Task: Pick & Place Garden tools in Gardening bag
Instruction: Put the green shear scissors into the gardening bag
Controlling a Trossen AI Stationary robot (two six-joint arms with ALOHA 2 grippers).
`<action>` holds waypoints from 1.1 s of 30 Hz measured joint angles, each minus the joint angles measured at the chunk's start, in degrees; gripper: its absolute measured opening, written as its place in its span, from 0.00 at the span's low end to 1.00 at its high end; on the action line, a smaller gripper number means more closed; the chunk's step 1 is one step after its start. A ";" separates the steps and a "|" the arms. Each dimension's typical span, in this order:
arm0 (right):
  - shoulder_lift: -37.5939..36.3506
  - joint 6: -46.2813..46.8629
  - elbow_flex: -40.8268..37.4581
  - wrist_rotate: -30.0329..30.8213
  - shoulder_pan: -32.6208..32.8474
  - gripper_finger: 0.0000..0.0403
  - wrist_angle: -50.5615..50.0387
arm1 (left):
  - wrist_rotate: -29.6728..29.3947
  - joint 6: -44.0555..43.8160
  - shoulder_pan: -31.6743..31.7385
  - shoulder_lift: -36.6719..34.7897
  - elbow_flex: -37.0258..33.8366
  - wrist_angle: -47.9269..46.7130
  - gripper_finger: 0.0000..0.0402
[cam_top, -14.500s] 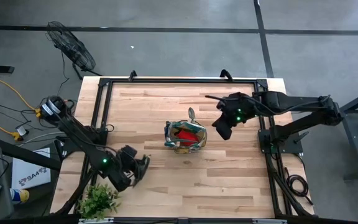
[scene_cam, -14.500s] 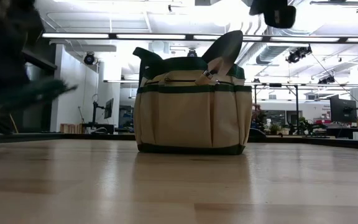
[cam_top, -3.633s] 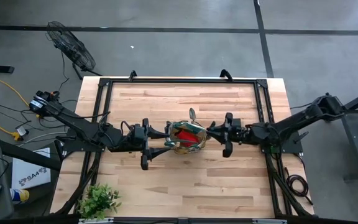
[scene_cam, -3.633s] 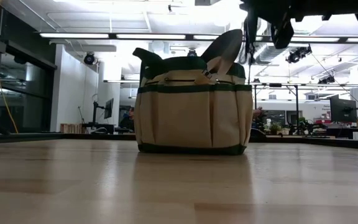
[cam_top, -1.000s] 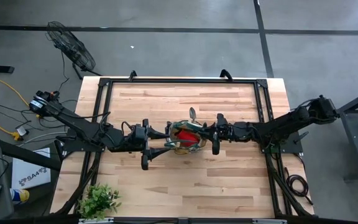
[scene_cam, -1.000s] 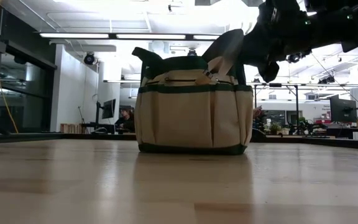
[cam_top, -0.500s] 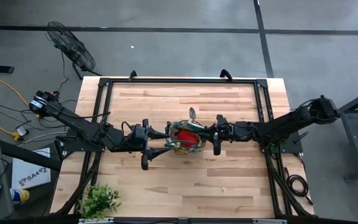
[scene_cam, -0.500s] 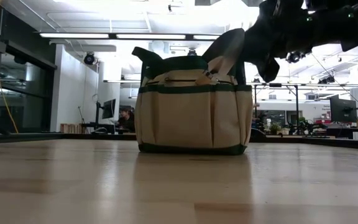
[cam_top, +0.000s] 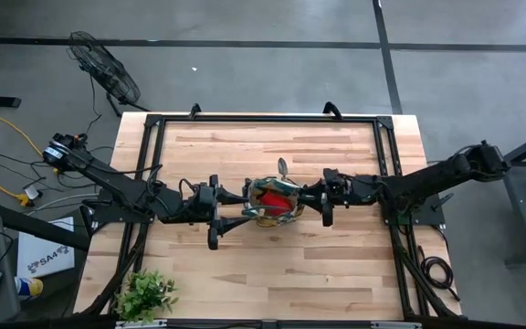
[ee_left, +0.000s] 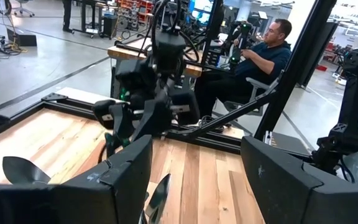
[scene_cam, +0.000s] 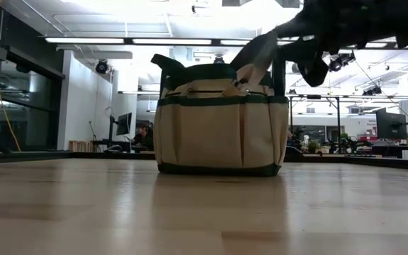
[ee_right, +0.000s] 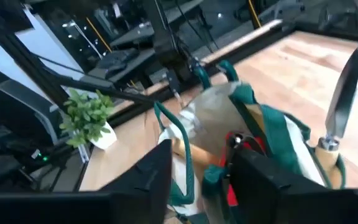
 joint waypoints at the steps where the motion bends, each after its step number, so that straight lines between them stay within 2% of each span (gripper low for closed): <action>1: -0.62 -0.44 0.00 0.18 -0.02 0.36 -0.05 | 0.00 0.00 0.00 0.00 0.00 -0.06 0.60; 7: -5.03 -0.82 -0.01 0.15 -0.34 0.55 -0.34 | -1.90 0.02 0.00 0.00 0.00 -0.43 0.60; 11: -8.69 -0.85 -0.02 0.14 -0.31 0.61 -0.98 | -4.84 0.44 0.00 -1.96 -0.04 -1.36 0.60; 20: -8.79 2.14 -0.02 2.62 -0.30 0.62 -12.12 | -6.08 1.77 0.02 -4.04 -0.02 -4.48 0.60; 29: -3.80 5.34 0.00 4.52 -0.30 0.62 -15.48 | -6.36 1.77 0.02 -3.98 -0.04 -6.01 0.60; 33: -3.42 5.36 0.00 4.44 -0.30 0.62 -13.68 | -6.36 1.76 0.02 -3.98 -0.04 -6.02 0.60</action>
